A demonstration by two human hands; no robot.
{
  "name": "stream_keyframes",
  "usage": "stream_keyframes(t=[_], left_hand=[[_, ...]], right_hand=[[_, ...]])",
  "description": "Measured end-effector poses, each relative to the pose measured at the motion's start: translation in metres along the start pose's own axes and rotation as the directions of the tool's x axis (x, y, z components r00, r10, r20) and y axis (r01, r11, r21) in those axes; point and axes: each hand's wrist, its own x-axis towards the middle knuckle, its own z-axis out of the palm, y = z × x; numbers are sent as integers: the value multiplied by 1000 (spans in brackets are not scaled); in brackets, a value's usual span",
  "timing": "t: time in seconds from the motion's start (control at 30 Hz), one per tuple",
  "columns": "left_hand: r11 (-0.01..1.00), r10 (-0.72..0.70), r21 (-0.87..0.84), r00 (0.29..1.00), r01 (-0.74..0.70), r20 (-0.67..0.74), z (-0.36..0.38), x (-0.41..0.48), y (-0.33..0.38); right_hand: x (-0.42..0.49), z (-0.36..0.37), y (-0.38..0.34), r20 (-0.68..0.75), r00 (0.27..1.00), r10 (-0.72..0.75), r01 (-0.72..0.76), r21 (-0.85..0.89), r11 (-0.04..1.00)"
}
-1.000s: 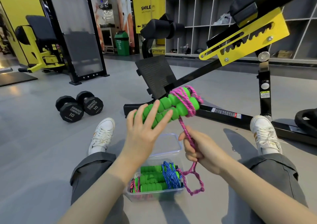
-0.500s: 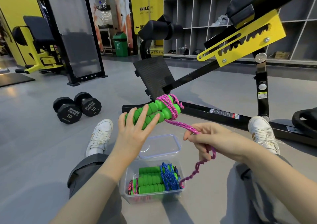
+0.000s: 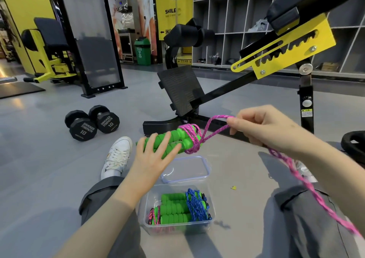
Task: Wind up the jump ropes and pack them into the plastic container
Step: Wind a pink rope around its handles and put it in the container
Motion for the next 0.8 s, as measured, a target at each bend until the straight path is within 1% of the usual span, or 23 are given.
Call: stream_keyframes(t=[0.07, 0.2, 0.33, 0.43, 0.5, 0.53, 0.6, 0.63, 0.7, 0.77, 0.8], left_hand=[[1000, 23, -7, 1000, -23, 20, 0, -6, 2], [997, 54, -55, 995, -50, 85, -5, -12, 6], [975, 198, -114, 977, -188, 79, -14, -13, 11], [942, 302, -160, 953, -295, 26, -25, -13, 11], [929, 314, -195, 949, -314, -35, -35, -8, 13], [929, 296, -209, 952, -305, -72, -41, -4, 14], [937, 224, -237, 962, -257, -159, -51, 6, 17], [941, 183, -248, 963, -230, -199, -55, 10, 18], [947, 122, -261, 960, -189, -253, -58, 18, 18], [952, 76, -263, 955, -155, -287, -59, 25, 20], [955, 50, -265, 951, -135, -306, -60, 29, 21]], right_hand=[[3, -7, -8, -38, 996, -80, 76, -87, 993], [10, -12, -17, -63, 988, -138, 130, -111, 985], [27, -10, -12, -163, 961, -223, 191, -193, 962], [44, -13, 2, -216, 946, -240, 177, -276, 945], [52, -15, 14, -240, 944, -228, 151, -299, 942], [55, -17, 22, -263, 940, -216, 134, -299, 945], [56, -19, 37, -326, 930, -171, 88, -254, 963], [56, -18, 45, -358, 925, -125, 54, -201, 978], [53, -12, 63, -398, 917, 10, -35, -54, 998], [43, 3, 77, -376, 917, 136, -103, 106, 989], [37, 12, 83, -350, 922, 167, -109, 179, 978]])
